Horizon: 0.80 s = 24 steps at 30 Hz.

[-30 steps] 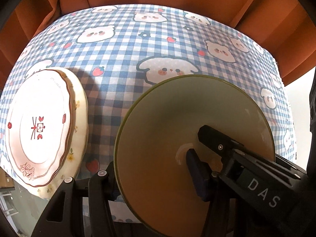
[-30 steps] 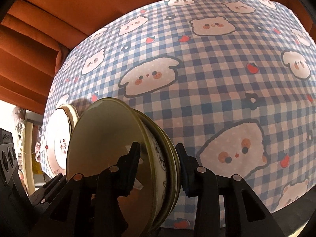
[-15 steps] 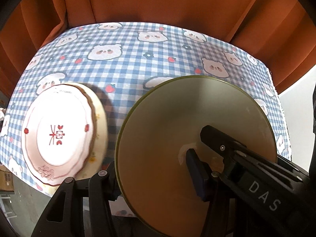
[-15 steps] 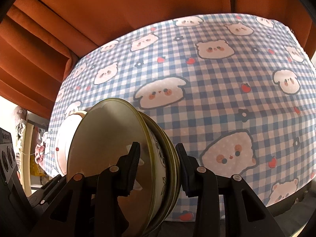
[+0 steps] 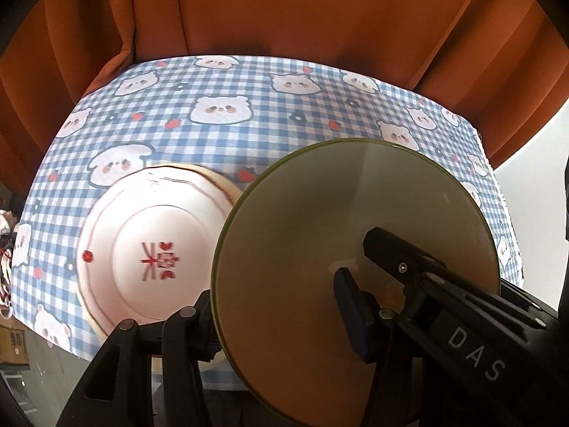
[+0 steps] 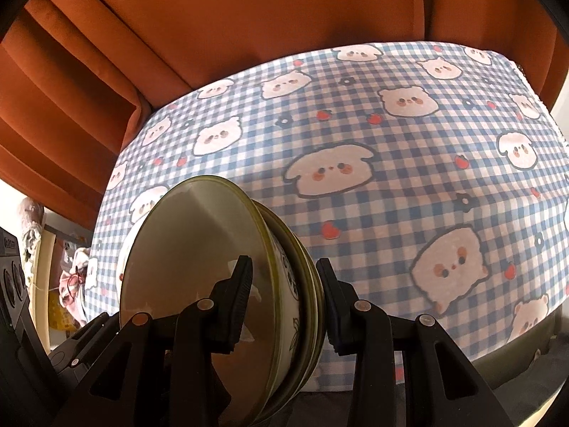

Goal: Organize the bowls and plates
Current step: 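Lift the nested bowls with the right tool and carry them over the plate stack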

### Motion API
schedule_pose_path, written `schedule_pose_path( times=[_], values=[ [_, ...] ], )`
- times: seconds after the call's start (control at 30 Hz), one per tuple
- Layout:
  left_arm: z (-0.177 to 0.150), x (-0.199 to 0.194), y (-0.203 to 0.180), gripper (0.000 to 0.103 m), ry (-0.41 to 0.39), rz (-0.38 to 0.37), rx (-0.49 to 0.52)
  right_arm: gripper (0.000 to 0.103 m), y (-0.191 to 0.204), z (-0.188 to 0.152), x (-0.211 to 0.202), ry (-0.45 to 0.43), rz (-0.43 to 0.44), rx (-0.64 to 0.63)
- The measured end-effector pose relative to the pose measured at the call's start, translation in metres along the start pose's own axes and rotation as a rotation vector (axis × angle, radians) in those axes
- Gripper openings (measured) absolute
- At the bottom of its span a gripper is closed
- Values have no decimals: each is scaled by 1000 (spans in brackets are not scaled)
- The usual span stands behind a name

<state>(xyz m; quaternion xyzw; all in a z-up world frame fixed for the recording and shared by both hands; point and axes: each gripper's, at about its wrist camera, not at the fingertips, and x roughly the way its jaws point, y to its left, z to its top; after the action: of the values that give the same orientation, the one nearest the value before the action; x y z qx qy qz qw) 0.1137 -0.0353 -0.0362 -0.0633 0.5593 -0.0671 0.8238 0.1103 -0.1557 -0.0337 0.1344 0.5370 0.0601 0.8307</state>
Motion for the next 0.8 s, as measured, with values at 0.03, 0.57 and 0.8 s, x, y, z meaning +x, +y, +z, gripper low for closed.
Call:
schedule_pose_path(
  times=[0.03, 0.57, 0.8],
  values=[
    [-1, -2, 5, 54, -1, -2, 1, 40, 7, -1, 0, -2, -3, 1],
    [2, -18, 78, 54, -6, -27, 7, 40, 80, -9, 17, -14, -29, 0],
    [8, -16, 107, 54, 7, -19, 13, 40, 105, -10, 32, -5, -25, 14]
  ],
)
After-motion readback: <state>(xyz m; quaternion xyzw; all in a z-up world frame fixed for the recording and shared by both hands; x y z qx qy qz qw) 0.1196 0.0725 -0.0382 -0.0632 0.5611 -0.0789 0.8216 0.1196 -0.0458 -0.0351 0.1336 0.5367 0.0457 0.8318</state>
